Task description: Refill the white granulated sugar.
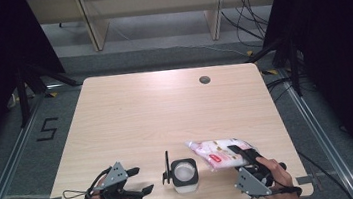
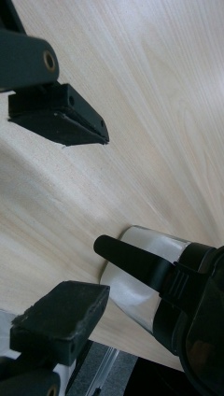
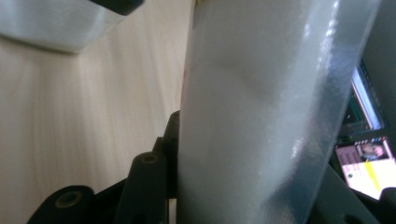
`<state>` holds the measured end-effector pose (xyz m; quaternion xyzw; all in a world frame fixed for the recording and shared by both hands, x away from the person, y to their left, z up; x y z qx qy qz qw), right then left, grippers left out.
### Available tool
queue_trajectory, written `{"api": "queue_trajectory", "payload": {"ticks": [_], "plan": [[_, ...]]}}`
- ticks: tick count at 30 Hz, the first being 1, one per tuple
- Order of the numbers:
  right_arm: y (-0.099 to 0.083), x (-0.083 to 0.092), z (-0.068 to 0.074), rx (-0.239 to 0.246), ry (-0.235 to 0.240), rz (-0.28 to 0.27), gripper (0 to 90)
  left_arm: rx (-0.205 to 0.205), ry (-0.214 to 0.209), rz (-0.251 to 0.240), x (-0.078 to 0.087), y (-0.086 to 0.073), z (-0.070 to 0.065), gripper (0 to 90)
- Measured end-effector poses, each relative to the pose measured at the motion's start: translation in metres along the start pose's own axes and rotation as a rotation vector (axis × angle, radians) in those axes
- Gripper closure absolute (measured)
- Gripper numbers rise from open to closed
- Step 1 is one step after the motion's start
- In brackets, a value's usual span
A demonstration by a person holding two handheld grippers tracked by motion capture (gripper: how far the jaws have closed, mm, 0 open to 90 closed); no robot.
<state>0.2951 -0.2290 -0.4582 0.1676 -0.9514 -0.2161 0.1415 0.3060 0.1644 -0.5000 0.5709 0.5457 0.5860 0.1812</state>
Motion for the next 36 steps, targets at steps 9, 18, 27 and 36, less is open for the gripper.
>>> {"api": "queue_trajectory", "payload": {"ticks": [9,18,27,36], "plan": [[-0.017,-0.017,-0.012,-0.236,0.029,-0.017,63.9,0.007,0.003,-0.007,-0.001,0.0,0.0,21.7],[-0.04,-0.032,-0.016,-0.43,0.056,0.01,64.4,0.0,-0.002,0.002,0.0,0.0,0.0,21.7],[-0.059,-0.037,-0.015,-0.5,0.07,0.044,64.7,-0.026,-0.002,0.0,0.0,0.001,0.001,21.7],[-0.068,-0.037,-0.02,-0.581,0.07,0.047,64.6,-0.022,-0.001,0.001,0.003,0.001,0.001,21.7]]}}
Point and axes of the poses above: each handheld gripper's, and its own axes: x roughly backward along the jaws, y roughly out of its top, z roughly to its left, the point moved 1 cm from there along -x, roughly forward along the jaws, and after that the axes turned 12 degrees about -y, right-handed, at the moved point
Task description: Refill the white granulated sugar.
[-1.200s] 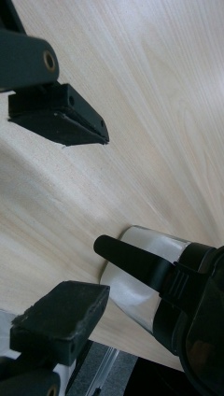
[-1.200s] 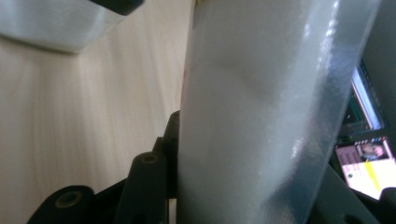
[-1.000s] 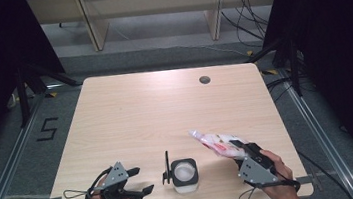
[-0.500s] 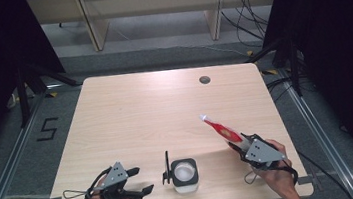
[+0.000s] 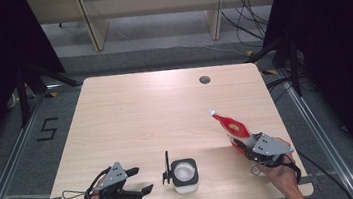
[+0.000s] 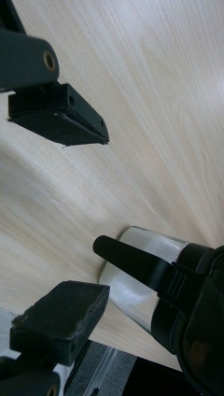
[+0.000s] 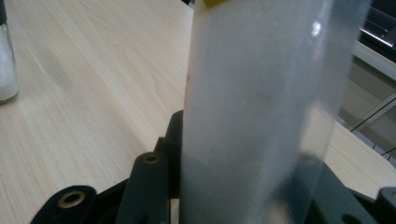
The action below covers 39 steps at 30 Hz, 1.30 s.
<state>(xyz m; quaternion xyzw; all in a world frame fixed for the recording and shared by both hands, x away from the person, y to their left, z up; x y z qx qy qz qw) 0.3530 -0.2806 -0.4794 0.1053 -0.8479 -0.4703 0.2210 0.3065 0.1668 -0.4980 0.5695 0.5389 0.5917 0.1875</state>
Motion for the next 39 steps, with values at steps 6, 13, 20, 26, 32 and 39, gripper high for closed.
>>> {"api": "queue_trajectory", "payload": {"ticks": [6,13,20,26,32,39], "plan": [[-0.004,0.005,-0.007,-0.022,-0.002,0.004,64.6,0.016,0.004,-0.005,0.0,0.0,-0.001,21.7],[-0.009,0.014,-0.01,-0.041,-0.008,0.026,64.8,0.018,0.009,-0.005,0.0,0.0,-0.002,21.7],[-0.012,0.018,-0.013,-0.062,-0.014,0.027,64.7,0.022,0.009,-0.007,0.0,0.0,-0.001,21.7],[-0.012,0.021,-0.015,-0.081,-0.025,0.011,64.9,0.001,0.006,-0.003,0.0,0.0,-0.001,21.7],[-0.014,0.025,-0.015,-0.111,-0.032,0.005,64.3,0.0,0.008,-0.001,0.0,0.0,-0.001,21.7],[-0.014,0.031,-0.015,-0.141,-0.04,0.003,61.5,0.0,0.005,-0.004,0.0,0.0,-0.001,21.7]]}}
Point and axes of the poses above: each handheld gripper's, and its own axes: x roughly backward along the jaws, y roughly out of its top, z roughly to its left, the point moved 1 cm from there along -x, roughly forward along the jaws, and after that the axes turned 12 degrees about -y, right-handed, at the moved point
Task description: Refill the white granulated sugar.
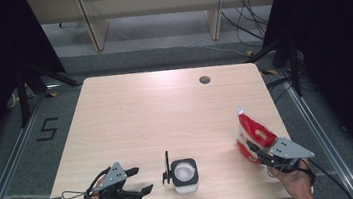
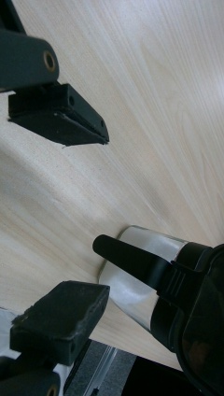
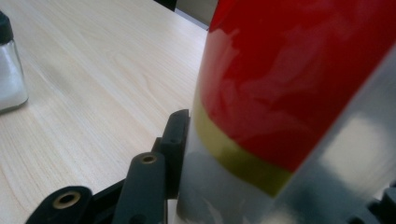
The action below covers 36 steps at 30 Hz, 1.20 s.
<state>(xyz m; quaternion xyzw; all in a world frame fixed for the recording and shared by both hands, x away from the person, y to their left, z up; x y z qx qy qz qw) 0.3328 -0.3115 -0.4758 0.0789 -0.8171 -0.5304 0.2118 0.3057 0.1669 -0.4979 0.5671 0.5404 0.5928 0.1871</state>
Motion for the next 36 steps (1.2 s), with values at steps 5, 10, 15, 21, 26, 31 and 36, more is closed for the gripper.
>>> {"api": "queue_trajectory", "payload": {"ticks": [5,10,15,21,26,31,36], "plan": [[0.0,0.01,-0.004,-0.059,-0.022,0.018,54.3,0.001,-0.004,0.002,0.0,0.0,0.0,21.7],[0.001,0.02,0.001,-0.077,-0.058,0.028,43.2,0.008,-0.005,-0.003,-0.001,0.0,0.0,21.7],[-0.001,0.033,0.004,-0.174,-0.077,0.07,39.1,0.002,-0.003,0.002,-0.001,-0.001,0.0,21.7],[-0.005,0.046,0.009,-0.211,-0.097,0.107,35.8,0.005,-0.003,0.009,-0.002,-0.001,0.001,21.7],[-0.007,0.053,0.01,-0.235,-0.108,0.129,34.0,0.032,0.007,0.005,-0.001,-0.002,0.001,21.7],[-0.009,0.062,0.015,-0.234,-0.107,0.166,32.6,0.032,0.008,0.004,-0.001,-0.001,0.0,21.7],[-0.012,0.07,0.018,-0.247,-0.129,0.173,31.2,0.012,0.0,-0.002,0.0,-0.001,0.002,21.7]]}}
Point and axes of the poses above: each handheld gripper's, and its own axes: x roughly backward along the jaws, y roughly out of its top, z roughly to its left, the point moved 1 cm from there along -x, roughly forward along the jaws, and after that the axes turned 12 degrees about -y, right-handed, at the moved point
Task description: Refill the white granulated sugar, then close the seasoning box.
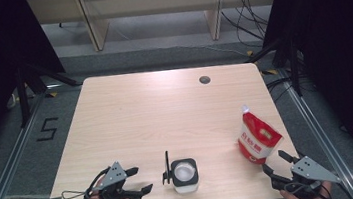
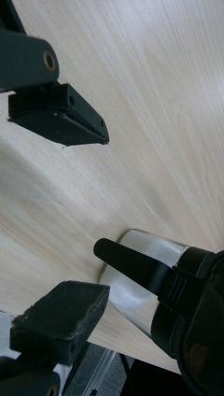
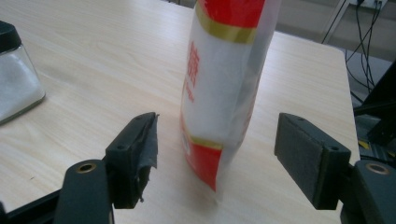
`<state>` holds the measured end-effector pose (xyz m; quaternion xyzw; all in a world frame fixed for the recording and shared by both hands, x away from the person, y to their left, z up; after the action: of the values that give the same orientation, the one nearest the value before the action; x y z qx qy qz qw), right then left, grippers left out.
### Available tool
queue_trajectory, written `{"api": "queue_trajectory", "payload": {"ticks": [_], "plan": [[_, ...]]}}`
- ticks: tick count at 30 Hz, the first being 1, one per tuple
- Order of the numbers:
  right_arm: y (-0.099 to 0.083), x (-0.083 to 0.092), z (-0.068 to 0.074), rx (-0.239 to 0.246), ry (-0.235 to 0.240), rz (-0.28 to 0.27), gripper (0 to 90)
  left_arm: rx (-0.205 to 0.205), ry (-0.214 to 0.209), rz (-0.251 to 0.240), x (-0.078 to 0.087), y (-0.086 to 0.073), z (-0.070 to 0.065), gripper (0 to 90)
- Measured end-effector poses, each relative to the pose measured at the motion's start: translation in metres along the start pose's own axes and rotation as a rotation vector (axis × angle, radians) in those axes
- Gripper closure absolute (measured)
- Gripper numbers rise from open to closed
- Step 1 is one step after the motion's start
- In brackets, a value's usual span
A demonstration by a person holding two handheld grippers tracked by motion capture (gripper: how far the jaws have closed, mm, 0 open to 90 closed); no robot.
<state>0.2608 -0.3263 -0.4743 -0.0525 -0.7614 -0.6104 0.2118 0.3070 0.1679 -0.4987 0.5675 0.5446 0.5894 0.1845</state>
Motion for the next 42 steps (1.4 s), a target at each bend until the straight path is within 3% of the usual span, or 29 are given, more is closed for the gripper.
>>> {"api": "queue_trajectory", "payload": {"ticks": [2,5,6,8,12,13,15,21,22,23,24,26,28,30,34,35,37,38,41,42], "plan": [[-0.002,0.003,-0.001,0.03,-0.014,0.001,30.6,0.0,-0.001,0.0,0.0,0.0,0.0,21.7],[-0.005,0.008,0.002,0.036,-0.006,0.011,30.5,0.002,-0.003,-0.003,0.0,0.001,0.0,21.7],[-0.005,0.011,0.004,0.012,-0.008,0.025,30.4,0.011,-0.001,-0.012,0.0,0.001,-0.001,21.7],[-0.006,0.012,0.004,0.041,0.001,0.013,30.3,0.007,0.0,-0.008,0.001,0.001,0.0,21.8],[-0.009,0.016,0.011,0.002,0.02,0.039,30.1,0.017,-0.009,-0.035,0.0,0.003,-0.003,22.2],[-0.009,0.016,0.011,0.022,0.024,0.033,30.1,0.031,-0.015,-0.038,0.001,0.003,-0.004,22.8],[-0.01,0.015,0.011,0.043,0.03,0.017,29.9,0.021,-0.019,-0.038,0.002,0.005,-0.005,24.6],[-0.012,0.015,0.017,0.034,0.061,0.059,29.7,0.003,-0.047,-0.054,0.004,0.011,-0.01,29.6],[-0.012,0.015,0.017,0.03,0.066,0.059,29.8,0.016,-0.05,-0.063,0.003,0.012,-0.012,31.3],[-0.012,0.015,0.016,0.056,0.056,0.051,29.7,0.01,-0.058,-0.067,0.003,0.014,-0.014,33.1],[-0.013,0.016,0.018,0.031,0.057,0.068,29.7,-0.005,-0.058,-0.061,0.003,0.016,-0.016,34.4],[-0.014,0.016,0.018,0.033,0.059,0.074,29.7,-0.059,-0.065,-0.054,0.001,0.02,-0.018,37.1],[-0.014,0.015,0.017,0.048,0.071,0.071,29.8,-0.049,-0.075,-0.068,0.0,0.022,-0.024,41.8],[-0.015,0.015,0.015,0.068,0.061,0.056,29.7,-0.077,-0.095,-0.074,0.0,0.023,-0.027,49.3],[-0.016,0.018,0.018,0.028,0.061,0.087,29.7,-0.109,-0.088,-0.083,0.0,0.026,-0.033,61.8],[-0.016,0.018,0.018,0.034,0.058,0.087,29.7,-0.092,-0.085,-0.094,-0.001,0.026,-0.035,64.7],[-0.016,0.015,0.017,0.058,0.076,0.075,29.7,-0.118,-0.094,-0.096,0.0,0.028,-0.035,69.2],[-0.016,0.014,0.016,0.072,0.064,0.052,29.8,-0.1,-0.096,-0.102,-0.001,0.029,-0.036,70.7],[-0.017,0.015,0.018,0.048,0.081,0.085,29.8,-0.108,-0.098,-0.098,-0.003,0.032,-0.037,74.5],[-0.016,0.014,0.016,0.078,0.066,0.062,29.8,-0.115,-0.098,-0.094,-0.003,0.032,-0.037,75.7]]}}
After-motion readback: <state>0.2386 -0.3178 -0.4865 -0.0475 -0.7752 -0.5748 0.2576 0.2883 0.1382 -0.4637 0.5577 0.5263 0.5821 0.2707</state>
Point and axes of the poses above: each handheld gripper's, and its own axes: x roughly backward along the jaws, y roughly out of its top, z roughly to its left, the point moved 1 cm from there along -x, roughly forward along the jaws, and after that the axes turned 12 degrees about -y, right-handed, at the moved point
